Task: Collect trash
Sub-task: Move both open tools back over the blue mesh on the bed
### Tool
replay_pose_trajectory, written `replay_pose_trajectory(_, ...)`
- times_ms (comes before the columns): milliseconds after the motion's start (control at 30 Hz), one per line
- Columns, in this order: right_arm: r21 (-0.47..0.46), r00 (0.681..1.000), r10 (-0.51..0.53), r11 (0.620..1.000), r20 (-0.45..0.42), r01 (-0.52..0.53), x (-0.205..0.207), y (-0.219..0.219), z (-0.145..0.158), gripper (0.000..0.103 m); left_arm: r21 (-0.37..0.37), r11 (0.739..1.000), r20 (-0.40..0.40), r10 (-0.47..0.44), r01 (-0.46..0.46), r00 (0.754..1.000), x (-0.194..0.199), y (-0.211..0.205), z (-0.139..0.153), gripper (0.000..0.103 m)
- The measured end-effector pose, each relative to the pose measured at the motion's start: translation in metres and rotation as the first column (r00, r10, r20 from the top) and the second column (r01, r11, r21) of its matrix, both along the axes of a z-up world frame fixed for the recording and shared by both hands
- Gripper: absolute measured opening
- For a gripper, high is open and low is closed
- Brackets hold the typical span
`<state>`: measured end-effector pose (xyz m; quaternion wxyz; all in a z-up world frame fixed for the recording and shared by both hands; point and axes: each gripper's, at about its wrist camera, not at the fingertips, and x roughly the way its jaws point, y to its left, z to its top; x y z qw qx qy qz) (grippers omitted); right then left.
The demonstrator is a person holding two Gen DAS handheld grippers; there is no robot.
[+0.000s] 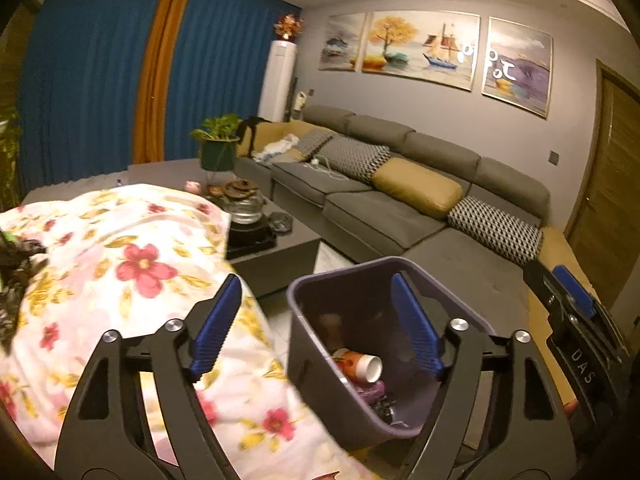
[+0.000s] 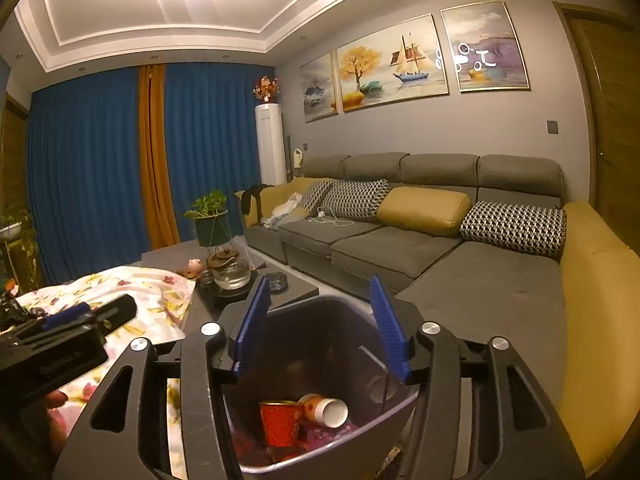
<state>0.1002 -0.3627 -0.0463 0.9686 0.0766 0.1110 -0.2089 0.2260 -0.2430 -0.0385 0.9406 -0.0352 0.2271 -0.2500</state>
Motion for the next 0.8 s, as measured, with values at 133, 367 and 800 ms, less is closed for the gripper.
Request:
replay_pose_trajectory(133,0.006,1.0,0.02,1.0,-0.007,-0.02,-0.007,0.013,0.001,0.063,0.009,0.998,0.012,0.057,-0.057,0.998,-0.015,0.023,0.006,0.083)
replay_pose_trajectory(367,0.024,0.998,0.067,0.997,-0.002,-0.067,-0.019,0.042,0.003,0.071,0.031,0.983,0.043,0.177,-0.179,0.983,-0.042,0.066,0.012,0.088)
replay_pose_trajectory(800,0.035,0.973,0.228,0.973,-0.011,-0.228,-0.015,0.122,0.008,0.074,0.084,0.888,0.091,0.444,-0.451,0.891,-0.072,0.182,0.012,0.088)
